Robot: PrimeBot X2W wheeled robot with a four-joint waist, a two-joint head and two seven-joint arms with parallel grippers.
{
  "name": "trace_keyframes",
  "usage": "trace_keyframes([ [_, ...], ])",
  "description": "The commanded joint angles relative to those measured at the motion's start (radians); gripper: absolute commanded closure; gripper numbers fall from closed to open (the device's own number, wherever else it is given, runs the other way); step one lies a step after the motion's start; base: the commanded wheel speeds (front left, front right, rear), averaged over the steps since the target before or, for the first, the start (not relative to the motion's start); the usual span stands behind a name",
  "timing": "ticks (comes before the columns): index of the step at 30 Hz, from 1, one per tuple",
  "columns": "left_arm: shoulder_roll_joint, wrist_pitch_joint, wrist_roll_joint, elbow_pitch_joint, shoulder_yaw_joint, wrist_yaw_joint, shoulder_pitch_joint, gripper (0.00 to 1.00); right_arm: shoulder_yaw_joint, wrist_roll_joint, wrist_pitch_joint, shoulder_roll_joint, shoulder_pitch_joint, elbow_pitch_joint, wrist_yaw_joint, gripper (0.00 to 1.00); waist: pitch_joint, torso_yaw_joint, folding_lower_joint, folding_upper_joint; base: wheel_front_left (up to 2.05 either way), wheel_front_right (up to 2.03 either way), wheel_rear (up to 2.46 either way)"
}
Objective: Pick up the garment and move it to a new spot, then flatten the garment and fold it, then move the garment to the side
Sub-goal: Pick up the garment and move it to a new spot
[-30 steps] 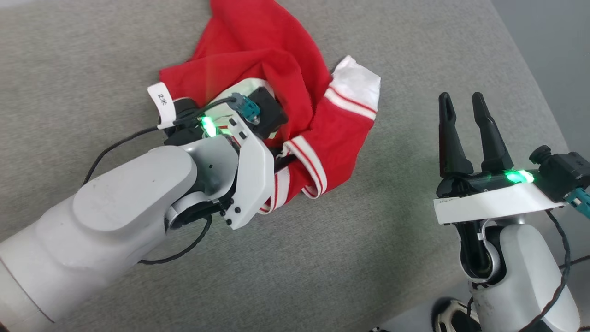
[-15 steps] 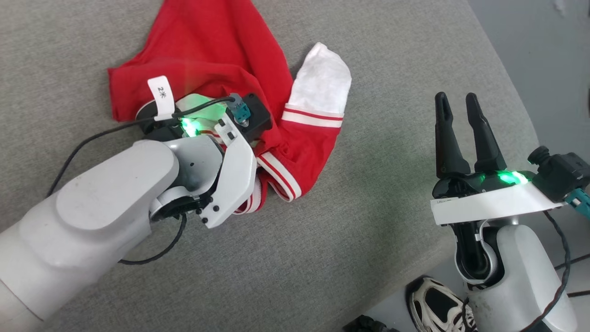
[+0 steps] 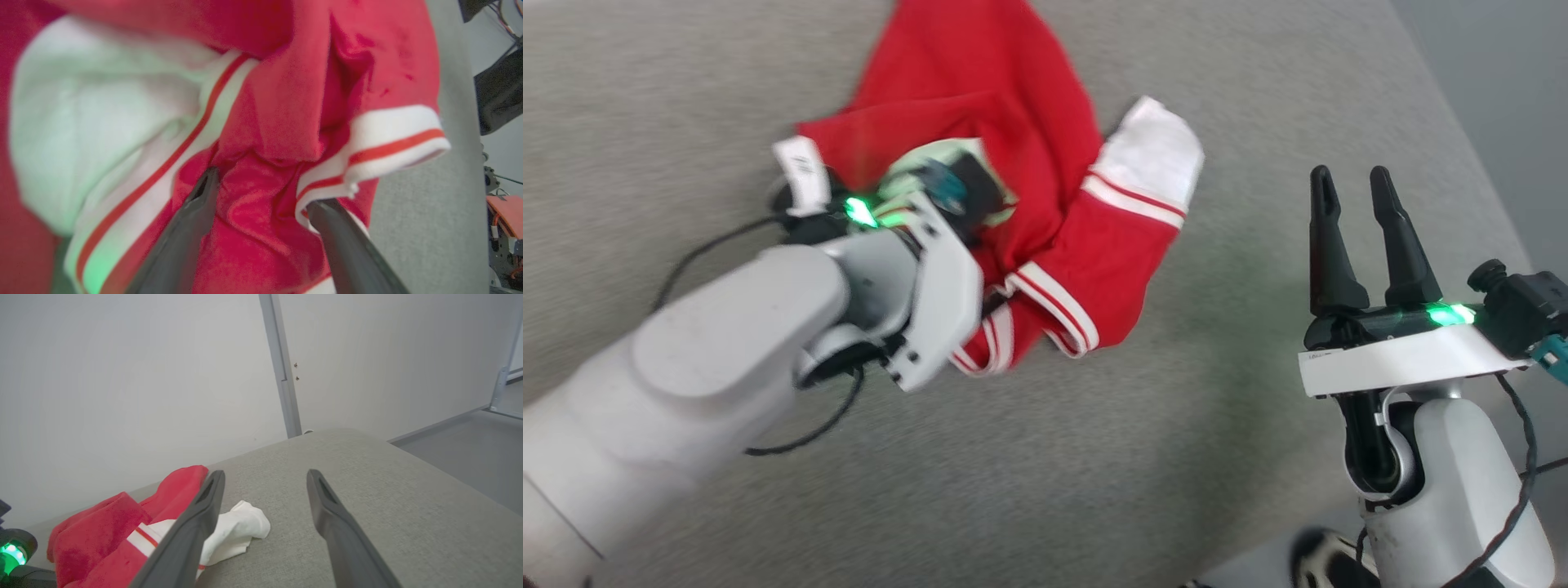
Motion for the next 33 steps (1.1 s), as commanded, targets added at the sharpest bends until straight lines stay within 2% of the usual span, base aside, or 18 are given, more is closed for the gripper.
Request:
trace_keyframes([
  [1, 0.004, -0.045, -0.029, 0.003, -0.003, 0.003, -0.01, 0.0, -0.004, -0.028, -0.002, 0.002, 0.012, 0.007, 0.0, 0.0, -0.049, 0.063, 0.0, 0.0, 0.0, 0.0, 0.0],
  [4, -0.011, -0.137, -0.086, -0.003, -0.002, 0.003, -0.011, 0.0, -0.017, -0.072, -0.002, 0.0, 0.019, 0.017, 0.0, 0.0, -0.083, 0.109, 0.0, 0.0, 0.0, 0.0, 0.0],
  [9, 0.003, -0.254, -0.138, 0.011, -0.002, 0.003, 0.033, 0.0, -0.024, -0.126, -0.002, -0.006, 0.023, 0.035, 0.0, 0.0, -0.129, 0.163, 0.0, 0.0, 0.0, 0.0, 0.0],
  [18, 0.02, -0.583, -0.282, 0.135, 0.02, 0.003, 0.223, 0.0, -0.033, -0.169, -0.002, -0.091, 0.07, 0.082, 0.0, 0.0, -0.224, 0.278, 0.0, 0.0, 0.0, 0.0, 0.0],
  [21, 0.009, -0.676, -0.325, 0.18, 0.035, 0.003, 0.298, 0.0, -0.047, -0.172, -0.002, -0.121, 0.094, 0.089, 0.0, 0.0, -0.25, 0.319, 0.0, 0.0, 0.0, 0.0, 0.0],
  [27, 0.002, -0.737, -0.368, 0.24, 0.095, 0.003, 0.432, 0.0, -0.069, -0.175, -0.001, -0.164, 0.146, 0.089, 0.0, 0.0, -0.286, 0.394, 0.0, 0.0, 0.0, 0.0, 0.0],
  [33, 0.002, -0.739, -0.274, 0.256, 0.314, 0.003, 0.574, 0.0, -0.096, -0.177, 0.02, -0.184, 0.195, 0.065, 0.0, 0.0, -0.314, 0.444, 0.0, 0.0, 0.0, 0.0, 0.0],
])
